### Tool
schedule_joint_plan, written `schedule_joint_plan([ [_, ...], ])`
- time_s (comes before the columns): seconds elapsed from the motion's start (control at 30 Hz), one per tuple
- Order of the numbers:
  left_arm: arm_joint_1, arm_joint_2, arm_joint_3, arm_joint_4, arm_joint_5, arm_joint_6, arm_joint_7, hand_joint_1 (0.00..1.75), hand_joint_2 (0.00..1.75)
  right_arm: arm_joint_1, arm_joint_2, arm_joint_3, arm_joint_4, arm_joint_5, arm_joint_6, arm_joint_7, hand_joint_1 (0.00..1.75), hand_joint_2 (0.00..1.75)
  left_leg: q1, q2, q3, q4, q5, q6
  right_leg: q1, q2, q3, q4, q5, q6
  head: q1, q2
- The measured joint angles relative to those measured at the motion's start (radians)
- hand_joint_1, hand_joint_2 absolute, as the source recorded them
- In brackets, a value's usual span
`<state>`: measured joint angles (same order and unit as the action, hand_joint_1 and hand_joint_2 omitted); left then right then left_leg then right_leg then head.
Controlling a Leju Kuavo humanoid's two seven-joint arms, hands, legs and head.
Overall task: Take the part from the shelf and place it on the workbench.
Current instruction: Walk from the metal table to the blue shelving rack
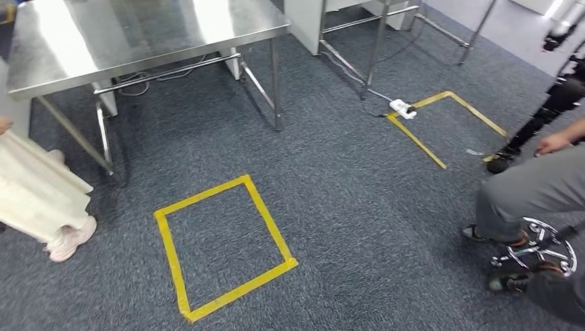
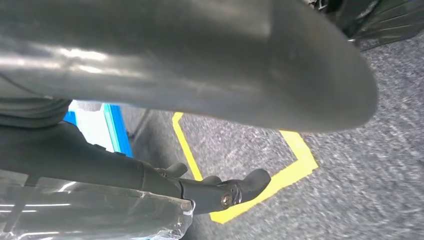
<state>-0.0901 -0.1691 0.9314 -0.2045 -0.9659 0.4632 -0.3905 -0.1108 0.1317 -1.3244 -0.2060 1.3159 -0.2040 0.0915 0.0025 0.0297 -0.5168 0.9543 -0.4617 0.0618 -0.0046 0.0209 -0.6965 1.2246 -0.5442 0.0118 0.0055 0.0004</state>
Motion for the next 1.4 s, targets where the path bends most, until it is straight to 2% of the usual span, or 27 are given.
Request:
schedule_joint_plan([
  [0.03,0.002,0.0,0.0,0.0,0.0,-0.001,0.0,0.0,0.0,0.001,-0.001,0.0,0.0,0.0,0.0,0.0,0.0,0.0,-0.001,0.015,-0.003,0.0,0.001,-0.001,-0.004,-0.006,-0.013,0.04,-0.015,0.006,0.0,0.0],
  [0.07,0.002,-0.001,0.0,0.0,-0.001,-0.001,0.0,0.0,0.0,0.003,-0.002,0.0,0.0,0.0,0.0,0.0,0.0,0.0,0.0,0.029,-0.004,0.001,0.002,-0.004,-0.009,-0.011,-0.004,0.04,-0.014,0.016,0.0,0.0],
  [0.1,0.002,-0.001,0.0,0.0,-0.002,-0.002,-0.001,0.0,0.0,0.005,-0.003,0.0,0.0,0.001,-0.001,0.0,0.0,0.0,0.001,0.042,-0.005,0.002,0.001,-0.007,-0.015,-0.019,0.027,-0.003,0.001,0.028,0.001,0.0],
  [0.17,0.002,-0.002,0.0,0.0,-0.003,-0.002,-0.002,0.0,0.0,0.004,-0.004,0.0,0.0,0.001,-0.002,0.0,0.0,0.0,0.001,0.066,-0.006,0.01,-0.003,-0.017,-0.022,-0.057,0.12,-0.15,0.043,0.047,0.001,0.0],
  [0.23,0.0,-0.001,0.0,-0.001,-0.004,-0.002,-0.003,0.0,0.0,0.002,-0.003,0.0,0.0,0.002,-0.003,-0.001,0.0,0.0,0.0,0.085,-0.006,0.022,-0.011,-0.032,-0.02,-0.084,0.166,-0.235,0.066,0.042,0.0,0.0],
  [0.3,-0.003,-0.002,0.0,-0.001,-0.006,-0.002,-0.004,0.0,0.0,0.003,-0.003,0.0,0.0,0.002,-0.003,-0.001,0.0,0.0,0.0,0.101,-0.002,0.026,-0.016,-0.045,-0.013,-0.072,0.161,-0.24,0.069,0.024,-0.001,0.0],
  [0.33,-0.005,-0.002,0.0,-0.001,-0.006,-0.002,-0.004,0.0,0.0,0.004,-0.003,0.0,0.0,0.002,-0.003,-0.001,0.0,0.0,0.003,0.098,-0.001,0.028,-0.019,-0.051,-0.017,-0.062,0.16,-0.239,0.071,0.016,-0.001,0.0],
  [0.4,-0.007,-0.002,0.0,-0.001,-0.007,-0.002,-0.004,0.0,0.0,0.004,-0.004,0.0,0.0,0.002,-0.003,-0.001,0.0,0.0,0.011,0.05,-0.016,0.067,-0.057,-0.063,-0.025,-0.043,0.16,-0.241,0.079,0.0,-0.003,0.0],
  [0.47,-0.004,-0.002,0.0,-0.001,-0.007,-0.002,-0.004,0.0,0.0,0.002,-0.003,0.0,0.0,0.002,-0.003,-0.001,0.0,0.0,0.015,-0.01,-0.064,0.181,-0.135,-0.069,-0.023,-0.021,0.153,-0.24,0.087,-0.014,-0.005,0.0],
  [0.53,0.0,-0.001,0.0,-0.001,-0.007,-0.002,-0.004,0.0,0.0,0.003,-0.003,0.0,0.0,0.002,-0.003,-0.001,0.0,0.0,0.015,-0.027,-0.115,0.295,-0.184,-0.068,-0.017,0.005,0.146,-0.24,0.093,-0.02,-0.006,0.0],
  [0.57,0.001,-0.001,0.0,-0.001,-0.007,-0.002,-0.004,0.0,0.0,0.004,-0.003,0.0,0.0,0.002,-0.003,-0.001,0.0,0.0,0.015,-0.029,-0.12,0.308,-0.178,-0.066,-0.015,0.019,0.144,-0.239,0.094,-0.02,-0.006,0.0],
  [0.6,0.002,-0.001,0.0,-0.001,-0.007,-0.002,-0.004,0.0,0.0,0.005,-0.003,0.0,0.0,0.002,-0.003,-0.001,0.0,0.0,0.015,-0.031,-0.107,0.282,-0.153,-0.062,-0.013,0.033,0.143,-0.238,0.095,-0.02,-0.006,0.0],
  [0.63,0.002,-0.001,0.0,-0.001,-0.006,-0.002,-0.004,0.0,0.0,0.006,-0.003,0.0,0.0,0.002,-0.003,-0.001,0.0,0.0,0.015,-0.04,-0.078,0.222,-0.115,-0.057,-0.012,0.048,0.144,-0.237,0.097,-0.018,-0.006,0.0],
  [0.7,0.002,0.001,0.0,-0.001,-0.007,-0.002,-0.004,0.0,0.0,0.005,-0.001,0.0,0.0,0.002,-0.003,-0.001,0.0,0.0,0.016,-0.085,-0.014,0.093,-0.057,-0.045,-0.01,0.074,0.142,-0.236,0.1,-0.011,-0.005,0.0],
  [0.77,0.002,0.003,0.0,-0.001,-0.007,-0.002,-0.004,0.0,0.0,0.003,0.001,0.0,0.001,0.002,-0.003,-0.001,0.0,0.0,0.012,-0.109,0.009,0.041,-0.044,-0.037,-0.011,0.094,0.134,-0.236,0.107,0.0,-0.007,0.0],
  [0.83,0.0,0.003,0.0,-0.001,-0.007,-0.002,-0.004,0.0,0.0,0.005,0.001,-0.001,0.001,0.002,-0.002,-0.001,0.0,0.0,0.008,-0.087,0.01,0.031,-0.036,-0.029,-0.011,0.108,0.124,-0.237,0.115,0.012,-0.009,0.0],
  [0.9,-0.002,0.002,0.0,-0.001,-0.007,-0.001,-0.004,0.0,0.0,0.007,0.001,-0.001,0.001,0.002,-0.002,-0.001,0.0,0.0,0.009,-0.061,0.014,0.011,-0.02,-0.015,-0.008,0.068,0.101,-0.208,0.102,0.013,-0.006,0.0],
  [0.97,0.0,0.001,0.0,-0.001,-0.007,0.0,-0.004,0.0,0.0,0.005,0.001,-0.001,0.001,0.002,-0.001,0.0,0.0,0.0,0.007,-0.031,0.014,-0.001,-0.011,-0.006,-0.008,0.009,0.048,-0.106,0.05,0.004,0.0,0.0],
  [1.03,0.003,0.001,0.0,-0.001,-0.007,0.0,-0.004,0.0,0.0,0.004,0.001,-0.001,0.001,0.002,-0.001,0.0,0.0,0.0,0.004,0.001,0.009,-0.001,-0.009,-0.005,-0.012,-0.007,-0.009,0.021,-0.003,0.005,0.002,0.0],
  [1.07,0.003,0.0,0.0,-0.001,-0.007,0.0,-0.004,0.0,0.0,0.005,0.0,-0.001,0.001,0.002,-0.001,0.0,0.0,0.0,0.003,0.018,0.008,-0.001,-0.009,-0.006,-0.014,-0.01,-0.017,0.049,-0.011,0.012,0.003,0.0],
  [1.1,0.003,0.0,0.0,-0.001,-0.007,0.0,-0.004,0.0,0.0,0.007,0.0,-0.001,0.001,0.002,-0.001,0.0,0.0,0.0,0.003,0.032,0.007,-0.001,-0.009,-0.007,-0.016,-0.013,-0.005,0.041,-0.005,0.021,0.003,0.0],
  [1.17,0.003,-0.002,0.0,-0.001,-0.007,0.0,-0.004,0.0,0.0,0.008,-0.002,-0.001,0.001,0.002,-0.001,0.0,0.0,0.0,0.004,0.059,0.009,0.003,-0.01,-0.014,-0.021,-0.043,0.08,-0.092,0.037,0.041,0.007,0.0],
  [1.2,0.002,-0.002,0.0,-0.001,-0.007,0.0,-0.004,0.0,0.0,0.006,-0.003,-0.001,0.001,0.002,-0.001,0.0,0.0,0.0,0.002,0.07,0.009,0.007,-0.014,-0.02,-0.02,-0.067,0.123,-0.163,0.055,0.044,0.011,0.0],
  [1.23,0.002,-0.002,0.0,-0.001,-0.007,0.0,-0.004,0.0,0.0,0.005,-0.003,-0.001,0.001,0.002,0.0,0.0,0.0,0.0,0.0,0.08,0.009,0.011,-0.017,-0.027,-0.018,-0.084,0.155,-0.218,0.069,0.041,0.014,0.0],
  [1.27,0.001,-0.002,0.0,-0.001,-0.007,0.0,-0.005,0.0,0.0,0.004,-0.003,-0.001,0.001,0.002,0.0,0.0,0.0,0.0,-0.002,0.088,0.01,0.015,-0.02,-0.033,-0.014,-0.093,0.167,-0.241,0.074,0.034,0.015,0.0],
  [1.33,-0.002,-0.002,0.0,-0.001,-0.007,0.001,-0.007,0.0,0.0,0.006,-0.003,-0.001,0.001,0.002,0.002,0.0,0.0,0.0,-0.002,0.105,0.013,0.018,-0.023,-0.044,-0.01,-0.074,0.16,-0.245,0.077,0.017,0.013,0.0],
  [1.4,-0.005,-0.002,0.0,-0.001,-0.007,0.001,-0.009,0.0,0.0,0.007,-0.003,-0.001,0.001,0.002,0.002,0.0,0.0,0.0,0.006,0.089,0.009,0.032,-0.039,-0.055,-0.017,-0.054,0.16,-0.247,0.083,0.002,0.011,0.0],
])
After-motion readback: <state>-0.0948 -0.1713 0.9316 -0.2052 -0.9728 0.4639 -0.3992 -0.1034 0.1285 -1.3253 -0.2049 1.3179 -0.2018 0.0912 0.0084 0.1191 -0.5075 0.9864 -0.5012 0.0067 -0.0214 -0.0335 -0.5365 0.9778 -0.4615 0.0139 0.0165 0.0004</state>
